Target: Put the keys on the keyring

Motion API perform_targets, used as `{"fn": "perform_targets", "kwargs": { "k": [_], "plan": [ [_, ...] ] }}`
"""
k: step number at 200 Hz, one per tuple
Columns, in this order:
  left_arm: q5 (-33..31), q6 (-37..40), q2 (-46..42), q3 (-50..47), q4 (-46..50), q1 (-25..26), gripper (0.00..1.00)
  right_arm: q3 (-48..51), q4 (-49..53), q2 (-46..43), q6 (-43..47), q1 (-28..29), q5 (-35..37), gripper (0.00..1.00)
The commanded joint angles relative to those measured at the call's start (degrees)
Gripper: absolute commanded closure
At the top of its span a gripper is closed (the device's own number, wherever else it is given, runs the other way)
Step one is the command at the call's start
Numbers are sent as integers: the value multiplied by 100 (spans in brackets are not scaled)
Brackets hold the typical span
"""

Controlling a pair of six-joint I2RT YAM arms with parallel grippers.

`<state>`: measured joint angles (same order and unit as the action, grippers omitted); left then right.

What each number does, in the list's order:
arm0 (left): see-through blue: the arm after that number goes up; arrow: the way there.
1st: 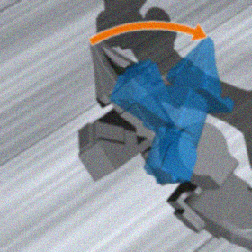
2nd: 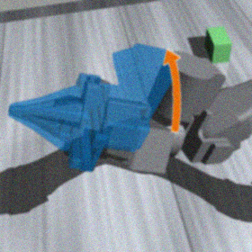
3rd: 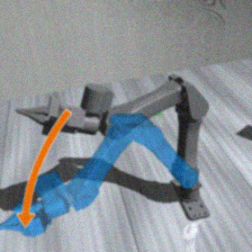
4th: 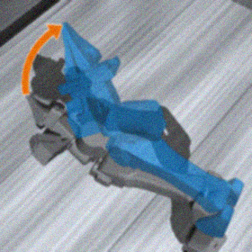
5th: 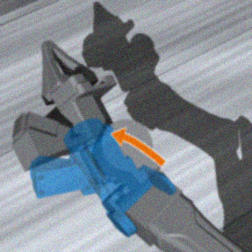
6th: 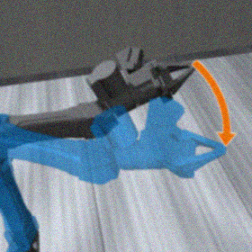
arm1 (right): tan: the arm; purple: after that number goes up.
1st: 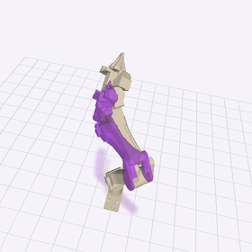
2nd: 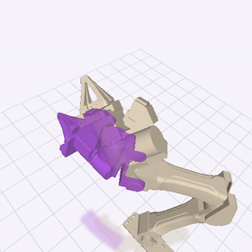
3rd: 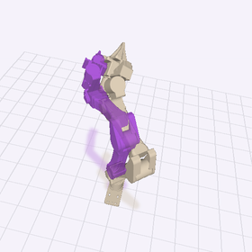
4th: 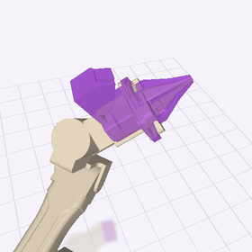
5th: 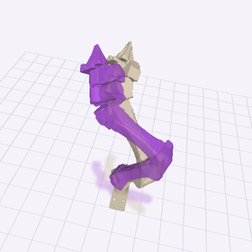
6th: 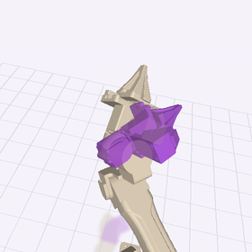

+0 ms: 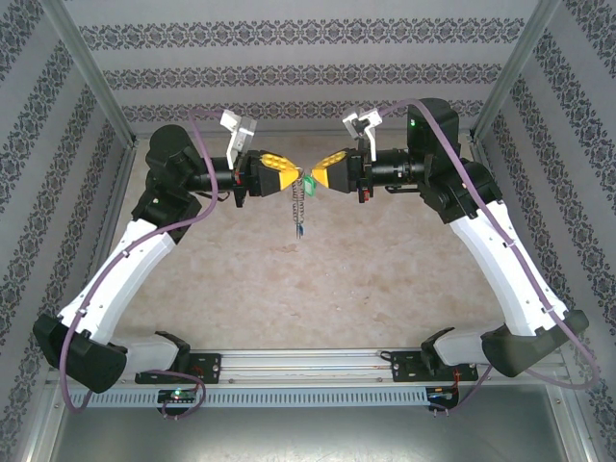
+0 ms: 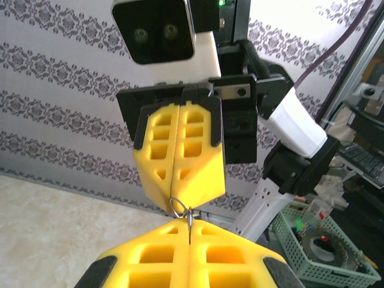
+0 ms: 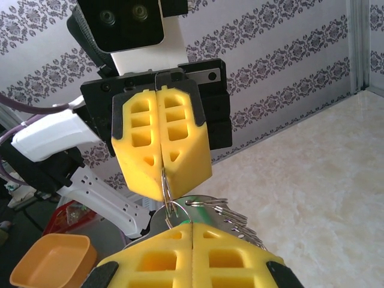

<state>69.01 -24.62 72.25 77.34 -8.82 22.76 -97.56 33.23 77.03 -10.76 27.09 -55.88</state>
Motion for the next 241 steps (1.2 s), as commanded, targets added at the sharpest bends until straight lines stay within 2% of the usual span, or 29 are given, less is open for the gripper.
{"fn": "perform_targets", "kwargs": {
  "k": [1, 47, 76, 103, 123, 152, 201, 226, 241],
  "plan": [
    [179, 809, -194, 316, 842, 12, 100, -341, 95, 62, -22, -72, 128, 100],
    [167, 887, -224, 290, 932, 14, 100, -860, 664, 380, 197, 143, 241, 100],
    [182, 889, -229, 299, 925, 5, 100, -825, 710, 383, 241, 266, 314, 100],
    [224, 676, -228, 282, 618, -12, 100, -413, 374, 50, 140, 323, 169, 79],
    [317, 391, -181, 253, 243, -50, 100, -188, 283, -83, 23, 336, -13, 75],
    [386, 117, -113, 221, -141, -63, 100, -141, 368, -57, 5, 381, -29, 81],
    [420, -169, -103, 159, -533, -83, 100, -154, 248, 35, -67, 385, -52, 77],
    [397, -175, -139, 125, -541, -100, 100, -158, 201, 91, -72, 388, -142, 93],
    [383, -183, -151, 99, -546, -98, 100, -158, 212, 118, -75, 398, -193, 94]
  ]
}}
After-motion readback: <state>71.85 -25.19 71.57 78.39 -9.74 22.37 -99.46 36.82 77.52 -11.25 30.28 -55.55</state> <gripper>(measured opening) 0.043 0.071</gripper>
